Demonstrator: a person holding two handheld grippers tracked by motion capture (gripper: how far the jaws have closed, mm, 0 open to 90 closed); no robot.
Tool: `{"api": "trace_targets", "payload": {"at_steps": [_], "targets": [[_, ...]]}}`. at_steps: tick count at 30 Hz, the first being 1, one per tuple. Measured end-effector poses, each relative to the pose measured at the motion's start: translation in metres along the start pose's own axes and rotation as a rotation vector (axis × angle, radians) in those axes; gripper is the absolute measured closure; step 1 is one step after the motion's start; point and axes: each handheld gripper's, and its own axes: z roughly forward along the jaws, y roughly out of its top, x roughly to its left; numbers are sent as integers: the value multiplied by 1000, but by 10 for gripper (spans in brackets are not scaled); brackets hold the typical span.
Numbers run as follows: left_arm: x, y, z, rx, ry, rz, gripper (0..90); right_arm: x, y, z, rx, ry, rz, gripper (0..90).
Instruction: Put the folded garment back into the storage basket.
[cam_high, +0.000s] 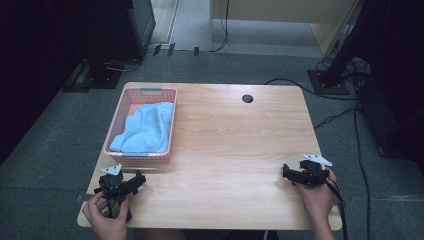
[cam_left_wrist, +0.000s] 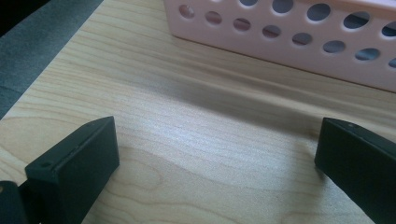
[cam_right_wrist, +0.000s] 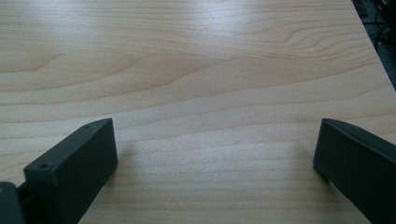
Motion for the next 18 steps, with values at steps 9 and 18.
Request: {"api": "trace_targets", "payload": {"at_steps": [9, 18], "targets": [[0, 0, 0, 0, 0, 0, 0, -3, -2, -3, 1, -2, -1, 0], [0, 0, 0, 0, 0, 0, 0, -10, -6, -6, 0, -7, 3, 0]]}}
